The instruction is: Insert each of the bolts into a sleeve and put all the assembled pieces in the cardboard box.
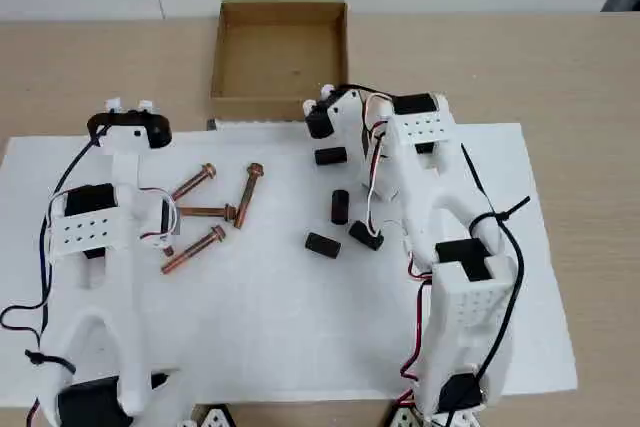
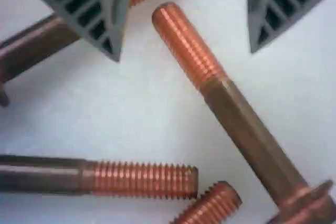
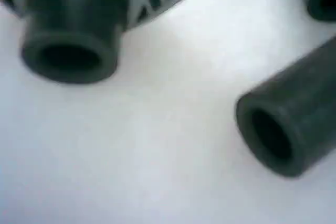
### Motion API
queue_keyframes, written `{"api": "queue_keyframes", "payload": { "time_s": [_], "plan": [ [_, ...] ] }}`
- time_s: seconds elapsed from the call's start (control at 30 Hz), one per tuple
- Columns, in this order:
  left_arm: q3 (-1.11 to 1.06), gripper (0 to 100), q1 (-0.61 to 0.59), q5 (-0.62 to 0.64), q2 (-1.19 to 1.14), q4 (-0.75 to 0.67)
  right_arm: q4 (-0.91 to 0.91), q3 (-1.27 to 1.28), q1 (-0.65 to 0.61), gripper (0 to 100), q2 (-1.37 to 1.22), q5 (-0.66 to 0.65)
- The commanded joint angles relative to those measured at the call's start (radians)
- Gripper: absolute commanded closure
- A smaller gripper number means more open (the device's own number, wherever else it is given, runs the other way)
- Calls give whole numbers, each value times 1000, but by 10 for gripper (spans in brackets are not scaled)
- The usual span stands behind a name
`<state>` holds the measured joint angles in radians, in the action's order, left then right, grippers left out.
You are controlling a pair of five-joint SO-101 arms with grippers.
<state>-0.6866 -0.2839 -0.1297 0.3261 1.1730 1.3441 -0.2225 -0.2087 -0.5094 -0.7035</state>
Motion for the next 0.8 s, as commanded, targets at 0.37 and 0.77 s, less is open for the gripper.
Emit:
{"api": "queue_keyframes", "payload": {
  "time_s": [0.37,0.77],
  "plan": [
    [308,845,-3,-55,-2,319,297,-121,21,991,302,229],
    [760,889,249,35,-361,485,315,-118,203,991,315,265]
  ]
}}
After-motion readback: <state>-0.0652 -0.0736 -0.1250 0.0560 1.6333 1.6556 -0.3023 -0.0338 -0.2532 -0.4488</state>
